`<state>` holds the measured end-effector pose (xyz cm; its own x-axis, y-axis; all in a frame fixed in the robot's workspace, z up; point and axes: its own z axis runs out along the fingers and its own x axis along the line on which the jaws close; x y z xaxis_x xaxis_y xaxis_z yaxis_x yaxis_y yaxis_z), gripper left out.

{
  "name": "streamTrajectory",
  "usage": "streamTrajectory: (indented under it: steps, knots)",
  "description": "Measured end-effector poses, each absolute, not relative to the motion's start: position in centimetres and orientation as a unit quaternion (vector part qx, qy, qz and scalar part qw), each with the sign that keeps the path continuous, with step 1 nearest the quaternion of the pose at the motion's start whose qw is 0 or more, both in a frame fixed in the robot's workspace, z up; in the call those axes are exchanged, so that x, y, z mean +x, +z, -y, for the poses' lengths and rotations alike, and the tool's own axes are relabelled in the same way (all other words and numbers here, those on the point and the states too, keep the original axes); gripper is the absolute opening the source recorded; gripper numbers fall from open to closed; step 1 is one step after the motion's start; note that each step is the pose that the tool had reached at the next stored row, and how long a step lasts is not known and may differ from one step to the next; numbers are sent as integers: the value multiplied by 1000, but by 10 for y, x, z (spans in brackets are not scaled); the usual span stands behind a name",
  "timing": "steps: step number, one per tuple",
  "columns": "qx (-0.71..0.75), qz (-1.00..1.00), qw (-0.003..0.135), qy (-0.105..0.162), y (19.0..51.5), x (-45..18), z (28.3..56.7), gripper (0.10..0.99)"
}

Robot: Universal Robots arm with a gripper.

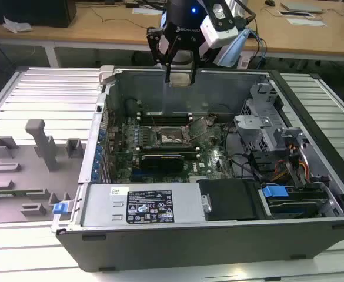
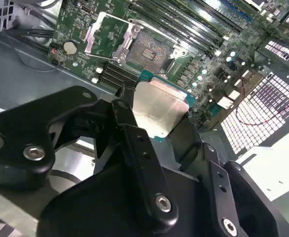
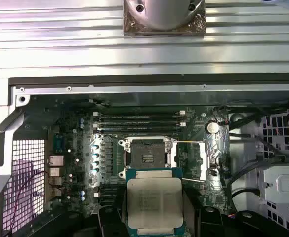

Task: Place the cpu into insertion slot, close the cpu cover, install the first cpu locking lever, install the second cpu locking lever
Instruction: 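Place the cpu into insertion slot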

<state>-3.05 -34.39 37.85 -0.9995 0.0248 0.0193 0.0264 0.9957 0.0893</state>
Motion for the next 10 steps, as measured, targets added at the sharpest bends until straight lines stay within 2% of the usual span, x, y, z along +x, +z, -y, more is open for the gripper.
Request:
streamTrajectory:
  steps: [10]
  knots:
    - [-13,999,9,-45,369,-31,344,541]
